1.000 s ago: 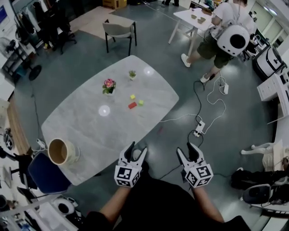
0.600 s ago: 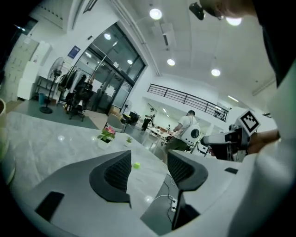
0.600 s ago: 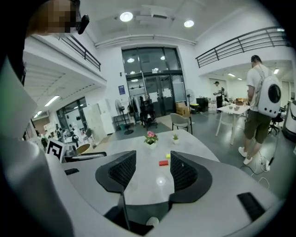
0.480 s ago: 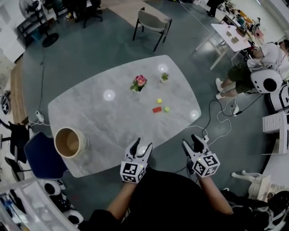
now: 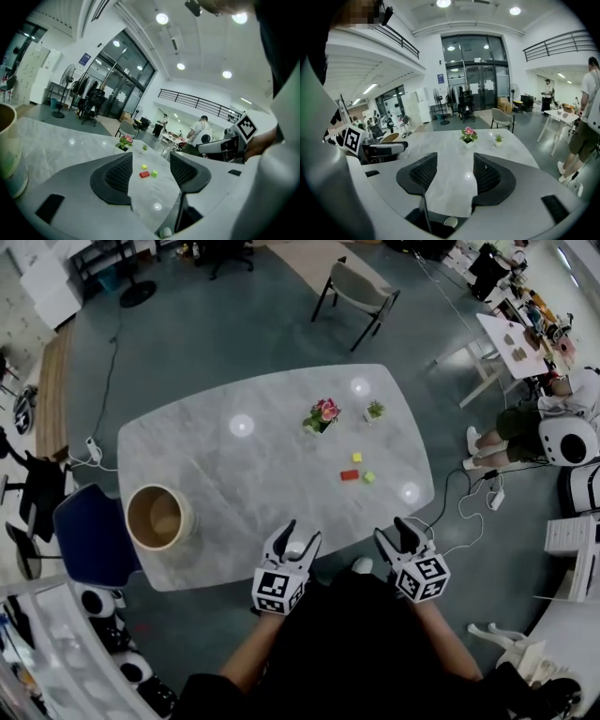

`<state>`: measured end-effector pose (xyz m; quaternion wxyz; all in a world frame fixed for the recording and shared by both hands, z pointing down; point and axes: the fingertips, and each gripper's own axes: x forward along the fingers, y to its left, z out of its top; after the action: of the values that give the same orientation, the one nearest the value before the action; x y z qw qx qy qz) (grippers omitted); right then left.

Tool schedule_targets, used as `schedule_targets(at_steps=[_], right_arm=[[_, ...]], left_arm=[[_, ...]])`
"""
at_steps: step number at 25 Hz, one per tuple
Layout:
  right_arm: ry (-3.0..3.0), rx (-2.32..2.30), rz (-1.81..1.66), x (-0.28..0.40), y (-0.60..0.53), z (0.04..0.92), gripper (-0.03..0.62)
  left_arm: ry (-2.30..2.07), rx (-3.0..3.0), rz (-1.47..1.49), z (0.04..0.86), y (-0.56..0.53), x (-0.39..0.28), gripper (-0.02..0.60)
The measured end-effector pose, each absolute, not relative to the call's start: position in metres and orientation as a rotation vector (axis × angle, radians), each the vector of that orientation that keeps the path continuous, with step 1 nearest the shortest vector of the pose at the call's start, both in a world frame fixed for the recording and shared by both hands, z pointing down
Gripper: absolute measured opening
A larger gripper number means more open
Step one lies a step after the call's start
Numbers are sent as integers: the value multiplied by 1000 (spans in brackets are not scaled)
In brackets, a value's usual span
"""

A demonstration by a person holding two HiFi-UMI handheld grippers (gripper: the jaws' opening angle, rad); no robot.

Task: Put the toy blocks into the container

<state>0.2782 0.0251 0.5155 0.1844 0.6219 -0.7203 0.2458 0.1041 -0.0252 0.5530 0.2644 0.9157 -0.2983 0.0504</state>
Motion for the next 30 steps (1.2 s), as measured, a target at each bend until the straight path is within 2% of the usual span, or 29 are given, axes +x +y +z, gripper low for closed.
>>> schedule_targets(at_steps=[6, 14, 30], right_arm=[[-2082, 1747, 678, 281, -4, 508, 209], [-2065, 1709, 719, 328, -22, 529, 212], [-1981, 1441, 840, 403, -86, 666, 213]], left_arm=[[-850, 2443, 142, 551, -42, 102, 229], [-903, 2414, 174, 553, -57, 116, 229], [-1091, 2269, 274, 564, -83, 147, 230]])
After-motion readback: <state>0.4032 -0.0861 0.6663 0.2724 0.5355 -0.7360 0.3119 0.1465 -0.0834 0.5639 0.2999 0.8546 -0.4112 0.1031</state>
